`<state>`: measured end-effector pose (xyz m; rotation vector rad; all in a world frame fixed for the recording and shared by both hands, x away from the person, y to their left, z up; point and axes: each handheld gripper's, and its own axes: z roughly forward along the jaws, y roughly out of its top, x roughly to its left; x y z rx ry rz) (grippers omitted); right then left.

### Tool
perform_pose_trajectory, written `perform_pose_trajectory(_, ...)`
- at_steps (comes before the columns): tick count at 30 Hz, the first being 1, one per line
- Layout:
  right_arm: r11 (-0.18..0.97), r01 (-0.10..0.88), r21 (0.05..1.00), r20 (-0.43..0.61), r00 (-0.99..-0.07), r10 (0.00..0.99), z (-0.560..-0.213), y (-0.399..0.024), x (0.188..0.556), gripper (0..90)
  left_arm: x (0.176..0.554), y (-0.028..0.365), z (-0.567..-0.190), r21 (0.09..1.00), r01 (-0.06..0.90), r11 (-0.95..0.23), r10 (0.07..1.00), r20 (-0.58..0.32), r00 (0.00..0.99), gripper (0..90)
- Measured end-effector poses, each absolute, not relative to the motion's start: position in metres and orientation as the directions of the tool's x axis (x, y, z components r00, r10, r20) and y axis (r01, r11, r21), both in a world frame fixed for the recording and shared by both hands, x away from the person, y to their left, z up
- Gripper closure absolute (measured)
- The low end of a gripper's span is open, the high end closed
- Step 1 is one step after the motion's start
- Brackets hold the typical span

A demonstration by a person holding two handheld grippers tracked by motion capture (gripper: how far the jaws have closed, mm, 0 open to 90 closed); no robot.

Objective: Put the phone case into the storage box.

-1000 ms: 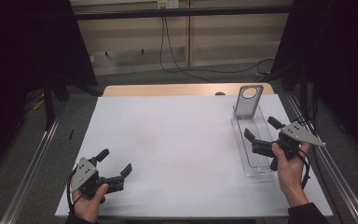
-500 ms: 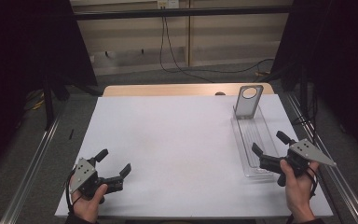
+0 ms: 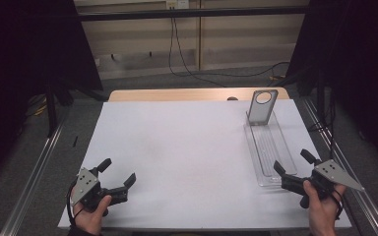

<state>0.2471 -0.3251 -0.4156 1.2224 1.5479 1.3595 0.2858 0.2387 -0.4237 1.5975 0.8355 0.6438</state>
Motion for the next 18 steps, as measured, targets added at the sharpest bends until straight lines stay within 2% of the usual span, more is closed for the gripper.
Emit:
perform_pose_trajectory(8,-0.025,0.205,0.978,0.077,-0.250,0.965,-0.426,-0.332,0.232,0.8,0.283,0.241,-0.425,0.978,0.186,-0.100,0.812,-0.027,0.583,3.0)
perform_pose_trajectory(14,-0.016,0.178,0.984,0.059,-0.239,0.969,-0.427,-0.333,0.222,0.6,0.283,0.241,-0.427,0.974,0.198,-0.110,0.818,-0.024,0.575,3.2)
perform_pose_trajectory(18,0.000,0.185,0.983,0.047,-0.250,0.967,-0.431,-0.330,0.224,0.8,0.286,0.239,-0.427,0.973,0.204,-0.107,0.811,-0.033,0.583,3.2)
